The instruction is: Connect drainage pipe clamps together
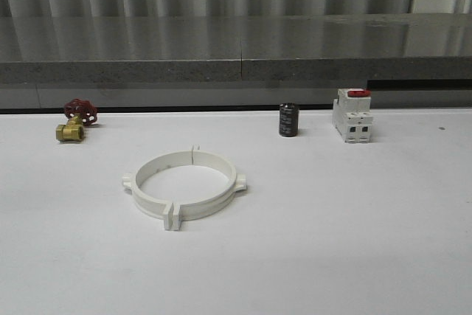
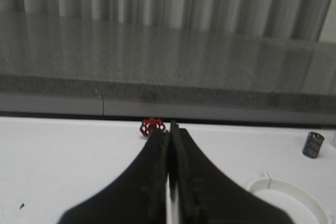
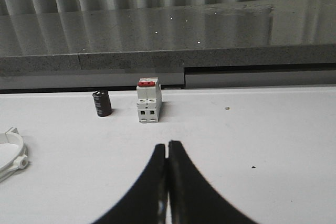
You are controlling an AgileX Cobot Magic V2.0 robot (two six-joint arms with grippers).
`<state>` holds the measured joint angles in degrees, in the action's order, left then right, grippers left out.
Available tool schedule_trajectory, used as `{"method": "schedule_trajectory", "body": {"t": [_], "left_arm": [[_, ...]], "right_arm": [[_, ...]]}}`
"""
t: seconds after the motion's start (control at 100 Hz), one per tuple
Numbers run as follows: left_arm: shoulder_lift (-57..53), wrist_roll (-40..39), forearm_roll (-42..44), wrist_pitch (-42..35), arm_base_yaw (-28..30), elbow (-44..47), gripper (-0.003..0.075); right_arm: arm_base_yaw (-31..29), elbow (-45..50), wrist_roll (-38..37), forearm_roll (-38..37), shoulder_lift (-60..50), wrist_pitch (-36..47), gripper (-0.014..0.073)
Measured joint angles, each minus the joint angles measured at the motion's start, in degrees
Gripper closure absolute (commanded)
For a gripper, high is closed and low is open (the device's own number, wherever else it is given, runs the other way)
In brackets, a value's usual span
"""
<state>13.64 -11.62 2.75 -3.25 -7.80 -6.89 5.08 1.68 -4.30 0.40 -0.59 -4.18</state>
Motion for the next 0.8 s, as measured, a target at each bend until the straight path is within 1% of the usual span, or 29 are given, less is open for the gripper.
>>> {"method": "schedule_trajectory", "body": {"t": [0.07,0.16,0.21,0.27,0.32,0.42,0.49,0.8], "left_arm": [[-2.39,0.00,-0.56,-1.86,0.92,2.95,0.0741],[-5.38,0.00,-0.78,-2.03,1.73,6.40,0.0741],[-6.85,0.00,-0.86,-0.92,1.87,6.70,0.0741],[-8.71,0.00,-0.86,-1.34,1.97,6.70,0.0741],[-10.15,-0.19,-0.86,0.03,1.97,6.70,0.0741],[-12.46,-1.46,-0.91,6.28,1.97,6.70,0.0741],[-13.64,-1.81,-0.91,9.14,1.97,6.70,0.0741],[-13.85,-1.99,1.49,11.14,2.21,6.70,0.0741]], "right_arm": [[0.00,0.00,0.00,0.00,0.00,0.00,0.0661],[0.00,0.00,0.00,0.00,0.00,0.00,0.0661],[0.00,0.00,0.00,0.00,0.00,0.00,0.0661],[0.00,0.00,0.00,0.00,0.00,0.00,0.0661],[0.00,0.00,0.00,0.00,0.00,0.00,0.0661],[0.00,0.00,0.00,0.00,0.00,0.00,0.0661],[0.00,0.00,0.00,0.00,0.00,0.00,0.0661],[0.00,0.00,0.00,0.00,0.00,0.00,0.0661]]}}
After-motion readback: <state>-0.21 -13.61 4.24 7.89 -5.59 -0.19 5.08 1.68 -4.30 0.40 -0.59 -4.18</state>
